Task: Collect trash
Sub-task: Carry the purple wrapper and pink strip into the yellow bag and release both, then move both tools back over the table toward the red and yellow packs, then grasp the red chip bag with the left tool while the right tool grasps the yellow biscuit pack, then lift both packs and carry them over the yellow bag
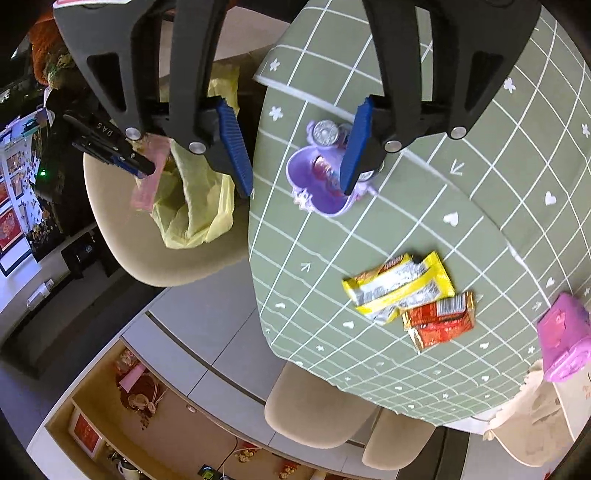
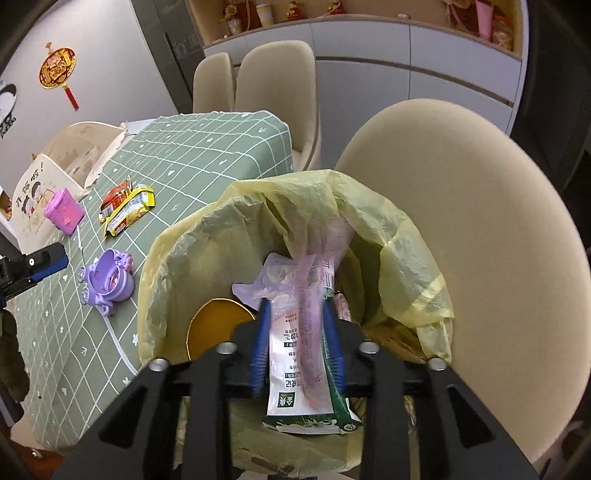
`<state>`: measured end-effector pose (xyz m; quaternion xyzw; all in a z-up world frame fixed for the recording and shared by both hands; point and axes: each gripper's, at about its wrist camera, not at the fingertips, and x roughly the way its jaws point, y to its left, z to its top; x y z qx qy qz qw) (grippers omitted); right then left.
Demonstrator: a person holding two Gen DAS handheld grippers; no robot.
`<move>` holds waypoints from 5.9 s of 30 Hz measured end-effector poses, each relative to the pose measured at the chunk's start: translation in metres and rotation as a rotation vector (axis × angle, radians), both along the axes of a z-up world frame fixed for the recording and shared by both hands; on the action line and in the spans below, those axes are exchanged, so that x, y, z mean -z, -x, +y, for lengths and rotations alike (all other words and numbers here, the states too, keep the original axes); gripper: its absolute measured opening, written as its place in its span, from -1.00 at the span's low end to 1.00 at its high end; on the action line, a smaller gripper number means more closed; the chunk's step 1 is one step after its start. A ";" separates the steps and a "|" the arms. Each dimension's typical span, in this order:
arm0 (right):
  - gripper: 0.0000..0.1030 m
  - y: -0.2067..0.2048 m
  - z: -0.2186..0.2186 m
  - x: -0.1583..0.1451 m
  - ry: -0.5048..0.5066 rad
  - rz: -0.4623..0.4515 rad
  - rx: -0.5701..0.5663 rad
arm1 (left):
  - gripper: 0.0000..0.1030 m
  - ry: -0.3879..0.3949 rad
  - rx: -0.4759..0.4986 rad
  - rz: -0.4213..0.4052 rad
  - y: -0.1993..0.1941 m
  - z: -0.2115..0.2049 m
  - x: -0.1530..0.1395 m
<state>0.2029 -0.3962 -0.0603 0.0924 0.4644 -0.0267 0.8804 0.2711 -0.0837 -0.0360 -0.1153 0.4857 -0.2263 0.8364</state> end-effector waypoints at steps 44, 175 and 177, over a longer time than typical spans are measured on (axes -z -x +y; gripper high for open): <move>-0.38 -0.157 0.157 -0.046 -0.062 -0.073 -0.459 | 0.07 -0.379 0.259 -0.208 -0.171 0.070 0.032; -0.73 0.030 -0.042 -0.125 0.093 -0.270 -0.082 | -0.35 -0.024 0.258 -0.132 0.019 -0.170 -0.045; -0.73 0.028 -0.047 -0.120 0.088 -0.261 -0.083 | -0.35 -0.041 0.256 -0.116 0.016 -0.179 -0.036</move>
